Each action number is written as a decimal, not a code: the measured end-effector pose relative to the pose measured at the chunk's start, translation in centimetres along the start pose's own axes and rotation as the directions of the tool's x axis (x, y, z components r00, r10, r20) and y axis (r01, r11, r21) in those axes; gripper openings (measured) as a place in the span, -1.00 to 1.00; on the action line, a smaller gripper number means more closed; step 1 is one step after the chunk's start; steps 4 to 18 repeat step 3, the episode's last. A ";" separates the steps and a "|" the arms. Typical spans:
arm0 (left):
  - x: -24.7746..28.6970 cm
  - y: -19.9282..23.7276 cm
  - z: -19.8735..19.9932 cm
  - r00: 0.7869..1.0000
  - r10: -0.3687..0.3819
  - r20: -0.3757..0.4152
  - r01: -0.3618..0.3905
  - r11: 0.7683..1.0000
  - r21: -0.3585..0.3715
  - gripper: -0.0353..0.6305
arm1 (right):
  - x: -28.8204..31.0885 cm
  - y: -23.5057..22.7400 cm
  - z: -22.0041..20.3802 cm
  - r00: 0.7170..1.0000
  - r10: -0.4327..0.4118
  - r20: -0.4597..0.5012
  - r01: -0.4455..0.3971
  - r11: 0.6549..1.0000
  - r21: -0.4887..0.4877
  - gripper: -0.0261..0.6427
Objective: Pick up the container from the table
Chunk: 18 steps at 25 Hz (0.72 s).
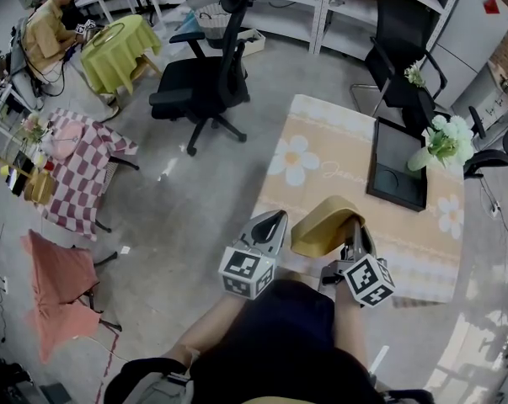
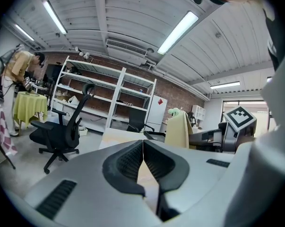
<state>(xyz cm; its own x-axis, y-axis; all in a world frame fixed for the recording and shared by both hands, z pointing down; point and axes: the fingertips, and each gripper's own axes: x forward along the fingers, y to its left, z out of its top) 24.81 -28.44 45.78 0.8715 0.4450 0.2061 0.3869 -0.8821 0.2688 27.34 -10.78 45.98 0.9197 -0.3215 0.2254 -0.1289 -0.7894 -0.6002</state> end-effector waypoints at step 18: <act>0.1 0.1 -0.1 1.000 0.001 0.001 -0.001 1.000 0.003 -0.86 | 0.2 0.0 -0.2 1.000 0.001 -0.001 -0.001 1.000 0.000 -0.89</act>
